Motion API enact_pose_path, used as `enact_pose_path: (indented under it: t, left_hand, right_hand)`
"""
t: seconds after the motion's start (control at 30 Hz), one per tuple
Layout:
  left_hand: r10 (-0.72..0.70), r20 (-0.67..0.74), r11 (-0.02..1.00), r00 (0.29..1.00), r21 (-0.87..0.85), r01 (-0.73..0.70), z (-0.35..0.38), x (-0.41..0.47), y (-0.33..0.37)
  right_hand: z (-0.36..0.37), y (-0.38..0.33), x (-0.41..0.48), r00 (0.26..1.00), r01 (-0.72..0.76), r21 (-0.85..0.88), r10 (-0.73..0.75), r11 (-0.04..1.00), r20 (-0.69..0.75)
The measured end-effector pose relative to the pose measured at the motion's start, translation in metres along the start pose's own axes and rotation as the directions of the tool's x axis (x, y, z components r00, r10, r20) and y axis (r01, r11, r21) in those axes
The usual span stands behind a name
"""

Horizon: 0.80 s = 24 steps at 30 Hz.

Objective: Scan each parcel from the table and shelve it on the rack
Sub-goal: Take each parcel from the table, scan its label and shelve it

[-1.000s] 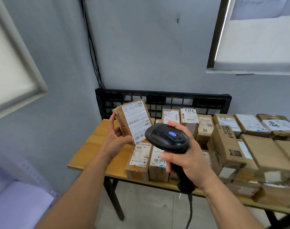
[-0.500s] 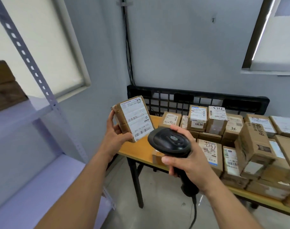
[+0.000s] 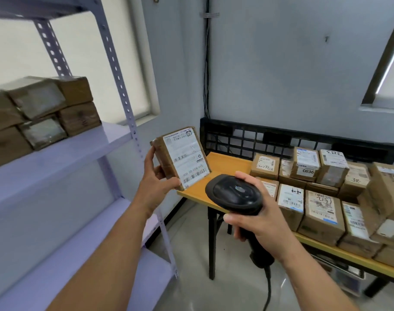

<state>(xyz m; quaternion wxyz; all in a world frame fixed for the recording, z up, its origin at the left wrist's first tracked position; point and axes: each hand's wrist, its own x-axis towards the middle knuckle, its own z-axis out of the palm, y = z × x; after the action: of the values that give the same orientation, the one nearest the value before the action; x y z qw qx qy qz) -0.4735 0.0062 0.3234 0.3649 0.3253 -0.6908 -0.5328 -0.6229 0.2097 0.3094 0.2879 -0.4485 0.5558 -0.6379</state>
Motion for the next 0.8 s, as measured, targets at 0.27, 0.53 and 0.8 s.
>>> enact_pose_path:
  t: [0.27,0.53,0.8]
  left_hand:
    - [0.06,-0.129,0.998,0.99,0.037,-0.055,-0.117,-0.054,0.019]
    - [0.212,-0.336,0.973,0.918,0.159,-0.166,-0.237,-0.101,0.039]
    - [0.237,-0.547,0.97,0.803,0.187,-0.159,-0.344,-0.138,0.06]
  right_hand:
    - [0.102,-0.018,-0.005,0.997,0.062,0.029,-0.063,0.998,0.04]
    - [0.204,-0.029,0.002,0.981,0.069,0.076,-0.081,0.995,0.174]
    - [0.292,-0.038,0.012,0.94,0.066,0.107,-0.098,0.992,0.326]
